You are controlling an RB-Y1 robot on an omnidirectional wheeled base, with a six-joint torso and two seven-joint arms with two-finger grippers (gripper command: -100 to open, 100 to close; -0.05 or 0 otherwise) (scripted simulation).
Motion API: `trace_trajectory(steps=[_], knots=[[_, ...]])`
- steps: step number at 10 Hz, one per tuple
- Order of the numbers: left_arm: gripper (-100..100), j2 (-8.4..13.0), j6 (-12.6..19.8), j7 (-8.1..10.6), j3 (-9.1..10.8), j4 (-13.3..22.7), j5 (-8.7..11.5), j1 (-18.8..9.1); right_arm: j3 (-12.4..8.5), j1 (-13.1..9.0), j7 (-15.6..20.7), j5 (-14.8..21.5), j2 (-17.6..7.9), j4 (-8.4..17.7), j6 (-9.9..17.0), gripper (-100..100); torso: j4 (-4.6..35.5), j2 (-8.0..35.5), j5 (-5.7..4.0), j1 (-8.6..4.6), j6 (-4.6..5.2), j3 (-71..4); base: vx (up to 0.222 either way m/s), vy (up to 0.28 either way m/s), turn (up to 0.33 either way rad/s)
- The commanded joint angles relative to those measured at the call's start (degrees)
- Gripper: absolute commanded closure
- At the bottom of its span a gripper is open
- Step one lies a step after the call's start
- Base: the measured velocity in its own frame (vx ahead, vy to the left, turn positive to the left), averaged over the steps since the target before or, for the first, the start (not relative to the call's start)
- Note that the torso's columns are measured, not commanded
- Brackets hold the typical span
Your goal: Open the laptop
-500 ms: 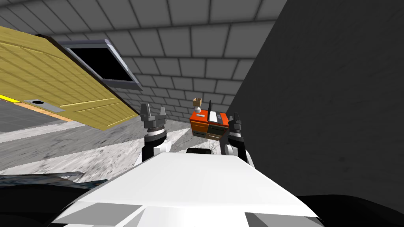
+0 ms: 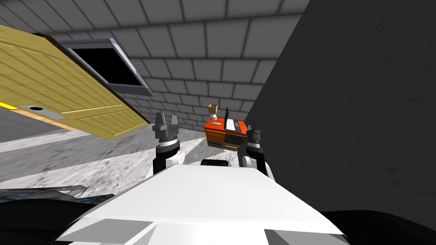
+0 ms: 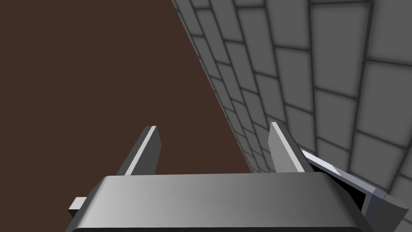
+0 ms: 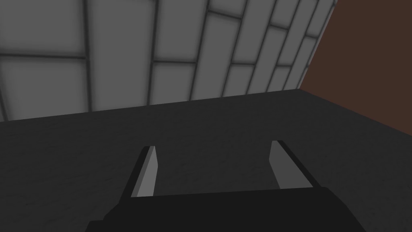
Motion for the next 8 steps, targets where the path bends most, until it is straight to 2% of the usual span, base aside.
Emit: trace_trajectory(steps=[1,4,5,6,8], knots=[[0,0.0,0.0,0.0,0.0,0.0,0.0,0.0,0.0,0.0,0.0,0.0,0.0,0.0,0.0,0,4.2,4.2,0.0,0.0,0.0,-8.4,0.0,0.0,0.0],[0,0.0,0.0,0.0,0.0,0.0,0.0,0.0,0.0,0.0,0.0,0.0,0.0,0.0,0.0,0,16.9,16.9,0.0,0.0,0.0,-33.8,0.0,0.0,0.0],[0,0.0,0.0,0.0,0.0,0.0,0.0,0.0,-0.1,-0.1,0.4,0.5,-2.4,0.2,0.2,-100,21.1,21.2,0.0,0.0,0.0,-42.3,0.016,0.012,-0.009],[0,0.0,0.0,0.0,0.0,0.0,0.0,0.0,-0.2,-0.2,0.8,1.0,-4.0,0.5,0.3,-100,23.0,23.1,0.01,0.03,0.0,-46.2,0.024,0.023,-0.016],[0,0.0,0.0,0.0,0.0,0.0,0.0,0.0,-0.5,-0.5,2.0,2.4,-6.7,1.1,0.8,-100,23.7,23.7,0.02,0.07,0.0,-47.6,0.035,0.042,-0.02]])
